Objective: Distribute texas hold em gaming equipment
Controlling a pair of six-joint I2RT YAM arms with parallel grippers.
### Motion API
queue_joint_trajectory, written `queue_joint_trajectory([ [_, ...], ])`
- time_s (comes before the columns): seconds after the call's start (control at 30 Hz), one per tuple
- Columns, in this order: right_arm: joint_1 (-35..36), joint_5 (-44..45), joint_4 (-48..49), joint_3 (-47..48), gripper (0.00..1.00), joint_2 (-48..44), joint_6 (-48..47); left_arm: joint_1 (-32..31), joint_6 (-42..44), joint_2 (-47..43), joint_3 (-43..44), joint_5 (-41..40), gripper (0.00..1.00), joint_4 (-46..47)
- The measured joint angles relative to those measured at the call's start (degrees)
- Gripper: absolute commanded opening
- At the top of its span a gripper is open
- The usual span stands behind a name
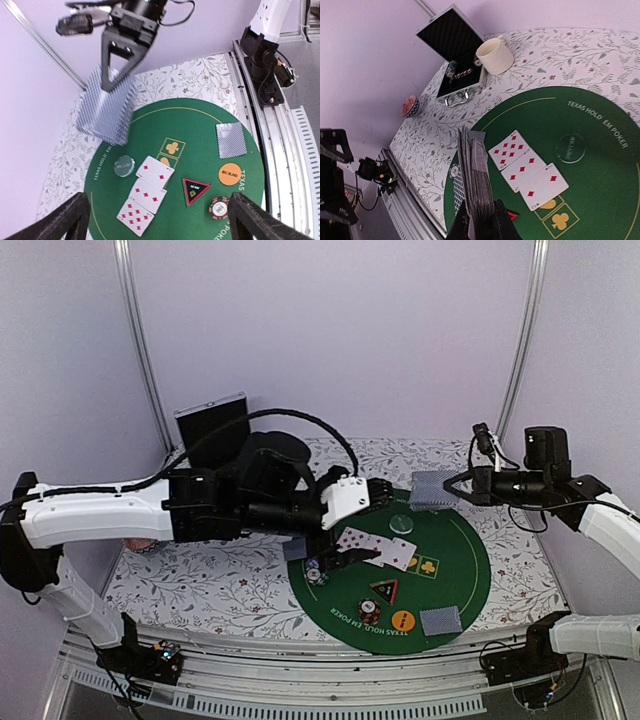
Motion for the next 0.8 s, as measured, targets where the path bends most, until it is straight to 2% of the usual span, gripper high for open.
queue_joint_trajectory([
  [0.1, 7.19, -1.44, 1.33, 0.37, 0.02, 3.15, 0.96, 1.38, 2.51, -3.17, -3.32, -0.04, 0.98, 4.07],
  [0.3, 18.64, -4.44, 7.82, 1.99, 0.02, 9.77, 5.27, 3.87, 6.54, -0.39, -3.54, -3.82, 0.98, 3.52],
  [0.57, 26.69, -4.66, 12.2, 7.1, 0.02, 18.71, 8.33, 4.04, 8.22, 2.89, -3.41, -6.51, 0.97, -0.55],
  [0.67, 27.58, -4.83, 13.0, 8.13, 0.02, 19.91, 8.46, 4.24, 8.0, 3.61, -2.95, -7.08, 0.87, -1.99],
  [0.8, 27.74, -5.01, 14.27, 8.85, 0.02, 20.06, 8.57, 5.09, 6.25, 4.33, -1.29, -6.99, 0.66, -4.61],
])
